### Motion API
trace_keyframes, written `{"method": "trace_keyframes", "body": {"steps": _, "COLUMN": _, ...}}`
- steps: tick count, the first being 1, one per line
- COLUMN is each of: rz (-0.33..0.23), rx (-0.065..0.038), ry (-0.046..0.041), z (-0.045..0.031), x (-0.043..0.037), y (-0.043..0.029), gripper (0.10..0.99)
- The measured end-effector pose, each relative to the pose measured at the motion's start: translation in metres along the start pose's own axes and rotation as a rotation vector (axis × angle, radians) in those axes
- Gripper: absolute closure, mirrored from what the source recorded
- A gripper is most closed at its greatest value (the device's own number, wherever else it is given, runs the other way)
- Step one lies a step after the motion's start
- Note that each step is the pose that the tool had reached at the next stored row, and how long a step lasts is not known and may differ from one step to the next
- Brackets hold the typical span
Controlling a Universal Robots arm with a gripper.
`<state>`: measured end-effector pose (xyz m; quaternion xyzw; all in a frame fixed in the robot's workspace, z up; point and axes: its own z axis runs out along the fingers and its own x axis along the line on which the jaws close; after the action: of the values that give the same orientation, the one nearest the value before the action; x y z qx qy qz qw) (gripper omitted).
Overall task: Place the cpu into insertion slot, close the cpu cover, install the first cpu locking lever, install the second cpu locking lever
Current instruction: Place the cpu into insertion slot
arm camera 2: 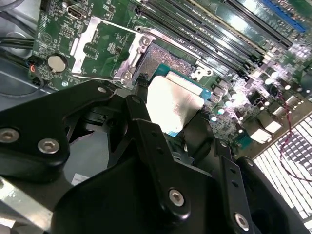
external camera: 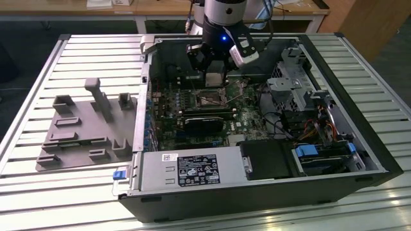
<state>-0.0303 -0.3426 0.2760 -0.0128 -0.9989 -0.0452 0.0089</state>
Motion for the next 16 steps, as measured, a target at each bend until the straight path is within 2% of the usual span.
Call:
{"method": "trace_keyframes", "body": {"steps": 12, "rz": 0.002, "rx": 0.0, "ry": -0.0001, "z": 0.0221, "x": -0.0003, "y": 0.0023, "gripper": 0.545}}
{"method": "trace_keyframes", "body": {"steps": 16, "rz": 0.062, "rx": -0.001, "ry": -0.0056, "z": 0.0274, "x": -0.0003, "y": 0.0019, "gripper": 0.545}}
